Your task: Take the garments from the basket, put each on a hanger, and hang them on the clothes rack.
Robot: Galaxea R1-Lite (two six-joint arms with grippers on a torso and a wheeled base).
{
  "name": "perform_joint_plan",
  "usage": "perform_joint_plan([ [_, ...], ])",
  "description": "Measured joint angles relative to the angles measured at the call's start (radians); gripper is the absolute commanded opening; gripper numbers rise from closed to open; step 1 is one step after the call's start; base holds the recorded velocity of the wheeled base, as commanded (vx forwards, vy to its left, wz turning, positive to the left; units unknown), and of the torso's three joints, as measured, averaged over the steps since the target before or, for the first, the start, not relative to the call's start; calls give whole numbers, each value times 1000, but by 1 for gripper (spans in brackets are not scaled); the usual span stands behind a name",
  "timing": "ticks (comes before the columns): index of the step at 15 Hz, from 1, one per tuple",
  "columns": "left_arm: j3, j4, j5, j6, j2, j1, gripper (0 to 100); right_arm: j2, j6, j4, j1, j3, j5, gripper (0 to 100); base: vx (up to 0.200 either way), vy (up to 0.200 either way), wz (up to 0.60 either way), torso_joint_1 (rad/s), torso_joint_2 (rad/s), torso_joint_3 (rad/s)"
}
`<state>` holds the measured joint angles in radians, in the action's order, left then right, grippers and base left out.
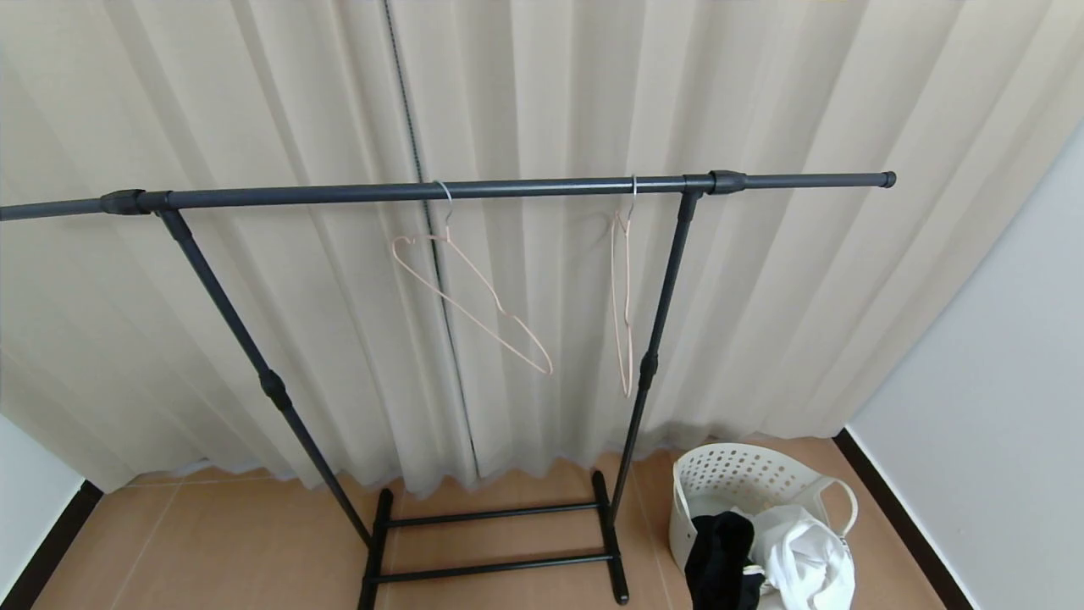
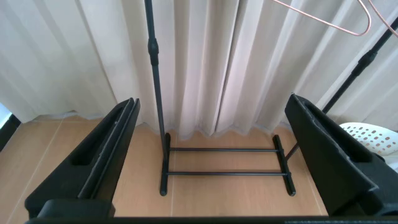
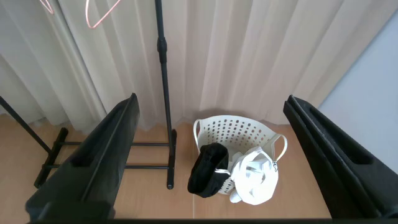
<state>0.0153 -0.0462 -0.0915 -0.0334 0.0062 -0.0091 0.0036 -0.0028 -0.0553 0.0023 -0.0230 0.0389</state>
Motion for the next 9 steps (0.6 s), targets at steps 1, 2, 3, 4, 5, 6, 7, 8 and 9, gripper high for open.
perform_joint_plan([
  [1, 0, 0, 0, 0, 0, 0, 100, 0, 0, 0, 0, 0, 0, 100, 0, 0, 0, 0, 0, 0],
  [2, 0, 0, 0, 0, 0, 0, 100, 0, 0, 0, 0, 0, 0, 100, 0, 0, 0, 0, 0, 0],
  [3, 0, 0, 0, 0, 0, 0, 100, 0, 0, 0, 0, 0, 0, 100, 0, 0, 0, 0, 0, 0],
  [4, 0, 0, 0, 0, 0, 0, 100, 0, 1, 0, 0, 0, 0, 100, 0, 0, 0, 0, 0, 0],
  [5, 0, 0, 1, 1, 0, 0, 100, 0, 1, 0, 0, 0, 0, 100, 0, 0, 0, 0, 0, 0],
  [6, 0, 0, 2, 4, 0, 0, 100, 0, 1, 0, 0, 0, 1, 100, 0, 0, 0, 0, 0, 0],
  [7, 0, 0, 2, 4, 0, 0, 100, 0, 0, 0, 0, 0, 1, 100, 0, 0, 0, 0, 0, 0],
  [8, 0, 0, 2, 3, 0, 0, 100, 0, 0, 0, 0, 0, 1, 100, 0, 0, 0, 0, 0, 0],
  [9, 0, 0, 0, 3, 0, 0, 100, 0, -1, 0, 1, 0, 1, 100, 0, 0, 0, 0, 0, 0],
])
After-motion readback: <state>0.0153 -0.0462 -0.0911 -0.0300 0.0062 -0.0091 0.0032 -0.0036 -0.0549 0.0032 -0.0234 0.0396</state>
